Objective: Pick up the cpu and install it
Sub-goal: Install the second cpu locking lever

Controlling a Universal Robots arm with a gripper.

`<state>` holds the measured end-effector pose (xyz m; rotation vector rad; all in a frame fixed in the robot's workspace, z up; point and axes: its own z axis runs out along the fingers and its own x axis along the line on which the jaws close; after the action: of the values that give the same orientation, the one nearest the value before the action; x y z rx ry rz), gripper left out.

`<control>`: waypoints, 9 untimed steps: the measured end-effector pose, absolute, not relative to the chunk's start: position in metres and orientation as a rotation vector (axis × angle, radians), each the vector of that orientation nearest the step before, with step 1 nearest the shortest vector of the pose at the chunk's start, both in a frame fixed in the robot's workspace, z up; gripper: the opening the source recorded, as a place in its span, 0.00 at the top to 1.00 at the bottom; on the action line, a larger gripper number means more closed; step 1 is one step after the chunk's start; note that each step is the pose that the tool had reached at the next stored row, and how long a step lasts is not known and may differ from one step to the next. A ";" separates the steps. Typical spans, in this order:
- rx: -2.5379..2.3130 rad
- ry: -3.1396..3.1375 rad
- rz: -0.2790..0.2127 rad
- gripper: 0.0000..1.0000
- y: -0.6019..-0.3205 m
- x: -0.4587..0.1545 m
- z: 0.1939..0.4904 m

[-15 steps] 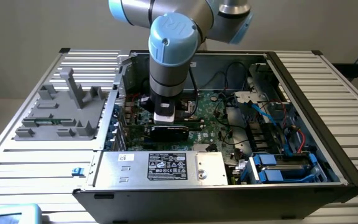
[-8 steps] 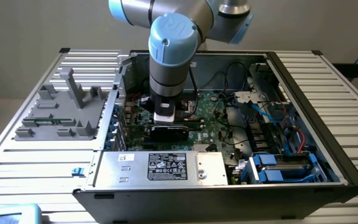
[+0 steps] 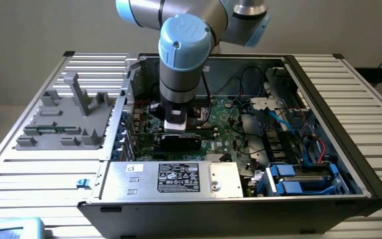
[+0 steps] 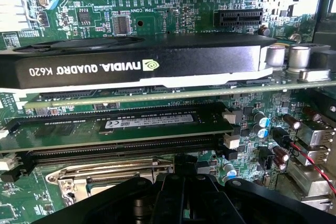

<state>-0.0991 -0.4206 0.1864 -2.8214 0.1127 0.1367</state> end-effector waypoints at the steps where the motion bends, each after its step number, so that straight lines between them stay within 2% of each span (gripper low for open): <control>1: -2.821 0.113 0.137 0.89 -0.421 -0.099 0.187; 9: -2.821 0.113 0.137 0.89 -0.421 -0.100 0.189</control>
<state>-0.0995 -0.4208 0.1890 -2.8214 0.1128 0.1371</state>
